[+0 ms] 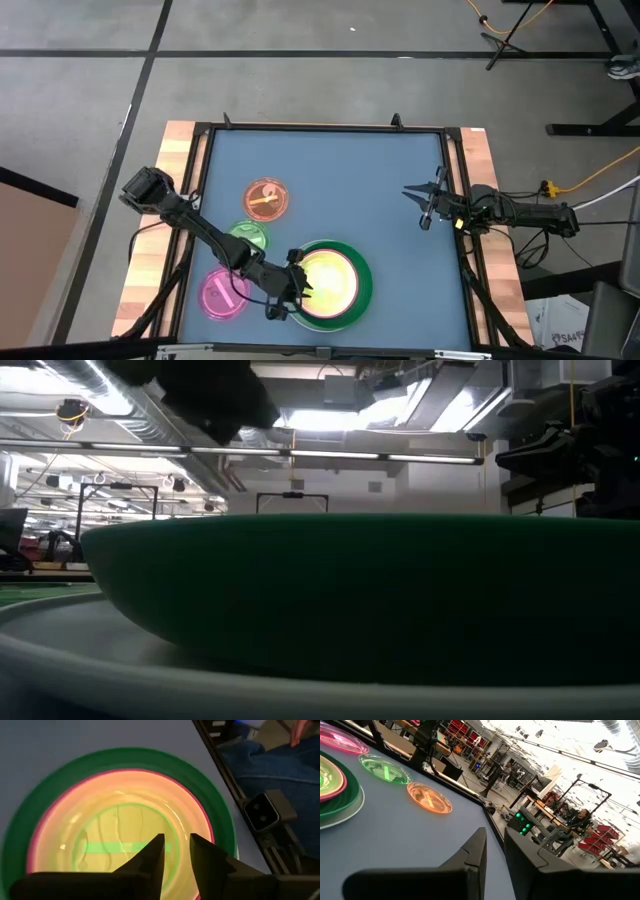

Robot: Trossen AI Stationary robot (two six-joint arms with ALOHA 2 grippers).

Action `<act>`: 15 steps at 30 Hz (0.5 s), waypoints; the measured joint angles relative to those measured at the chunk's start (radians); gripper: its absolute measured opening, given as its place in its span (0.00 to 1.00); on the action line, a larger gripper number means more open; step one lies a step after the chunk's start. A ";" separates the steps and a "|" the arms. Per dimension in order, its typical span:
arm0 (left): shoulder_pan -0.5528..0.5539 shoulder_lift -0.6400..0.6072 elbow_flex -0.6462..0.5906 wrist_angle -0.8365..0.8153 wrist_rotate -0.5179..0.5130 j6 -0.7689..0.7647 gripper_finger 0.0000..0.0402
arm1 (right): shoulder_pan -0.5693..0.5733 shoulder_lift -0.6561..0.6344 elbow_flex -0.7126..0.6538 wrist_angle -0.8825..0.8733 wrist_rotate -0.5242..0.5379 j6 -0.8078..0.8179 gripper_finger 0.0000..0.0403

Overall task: Stack plastic plates
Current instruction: Stack the orange plate on the green plate

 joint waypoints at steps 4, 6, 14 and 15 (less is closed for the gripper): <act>0.028 -0.055 0.000 -0.052 0.000 -0.007 0.21 | 0.000 0.000 0.000 0.000 0.000 0.000 0.15; 0.044 -0.082 0.000 -0.087 -0.001 -0.007 0.21 | 0.000 0.000 0.000 0.000 0.000 0.000 0.15; 0.116 -0.213 0.000 -0.258 -0.001 -0.008 0.21 | 0.000 0.000 0.000 0.000 0.000 0.000 0.15; 0.127 -0.231 0.000 -0.281 -0.001 -0.008 0.21 | 0.000 0.000 0.000 0.000 0.000 0.000 0.15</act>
